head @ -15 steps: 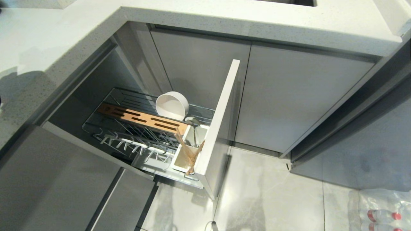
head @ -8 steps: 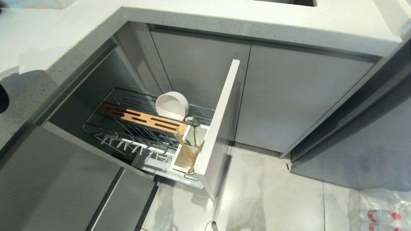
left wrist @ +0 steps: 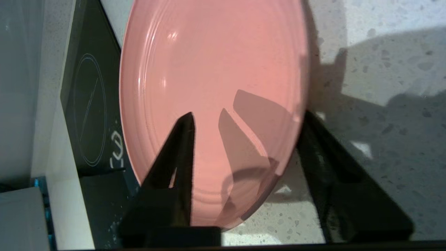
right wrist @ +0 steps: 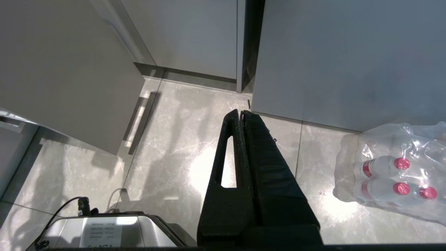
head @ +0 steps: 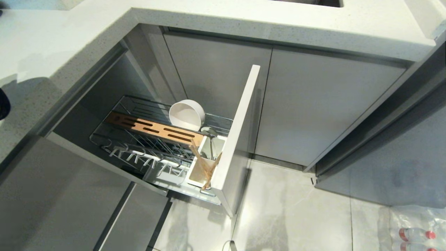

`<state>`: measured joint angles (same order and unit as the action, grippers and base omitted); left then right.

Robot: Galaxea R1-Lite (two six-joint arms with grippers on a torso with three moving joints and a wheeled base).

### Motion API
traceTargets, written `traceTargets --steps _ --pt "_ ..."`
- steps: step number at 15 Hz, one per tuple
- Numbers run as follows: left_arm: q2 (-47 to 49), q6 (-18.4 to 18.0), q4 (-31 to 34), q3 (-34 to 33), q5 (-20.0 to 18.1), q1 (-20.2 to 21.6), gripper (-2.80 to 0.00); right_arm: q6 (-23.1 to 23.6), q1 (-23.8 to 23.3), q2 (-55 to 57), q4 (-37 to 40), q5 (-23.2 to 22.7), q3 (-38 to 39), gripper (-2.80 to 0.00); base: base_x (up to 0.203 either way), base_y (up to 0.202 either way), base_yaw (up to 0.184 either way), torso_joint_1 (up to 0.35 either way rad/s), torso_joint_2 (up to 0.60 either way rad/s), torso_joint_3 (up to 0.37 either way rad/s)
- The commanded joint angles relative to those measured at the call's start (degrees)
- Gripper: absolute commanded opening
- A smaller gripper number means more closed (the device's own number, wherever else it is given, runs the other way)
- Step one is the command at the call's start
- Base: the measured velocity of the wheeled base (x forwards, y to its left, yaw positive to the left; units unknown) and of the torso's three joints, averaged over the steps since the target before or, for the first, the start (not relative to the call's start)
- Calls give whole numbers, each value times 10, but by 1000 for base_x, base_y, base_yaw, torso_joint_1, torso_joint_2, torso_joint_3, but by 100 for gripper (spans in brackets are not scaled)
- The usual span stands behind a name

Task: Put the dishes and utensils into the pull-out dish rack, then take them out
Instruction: Take the plate out of the cupboard

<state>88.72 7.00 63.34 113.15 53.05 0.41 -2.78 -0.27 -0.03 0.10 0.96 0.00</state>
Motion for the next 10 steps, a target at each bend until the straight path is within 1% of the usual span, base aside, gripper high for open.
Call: traceTargets --steps 1,4,7,10 --pt "-1 8 3 0 1 -3 0 0 0 0 0 0 1 -280 0 0 0 0 0 0" --pt "-6 30 -19 0 1 -22 0 0 0 0 0 0 1 -280 0 0 0 0 0 0" --pt "-24 49 -97 0 0 -64 0 0 0 0 0 0 1 -280 0 0 0 0 0 0" --pt "-49 82 -133 -1 -1 -103 0 0 0 0 0 0 1 -280 0 0 0 0 0 0"
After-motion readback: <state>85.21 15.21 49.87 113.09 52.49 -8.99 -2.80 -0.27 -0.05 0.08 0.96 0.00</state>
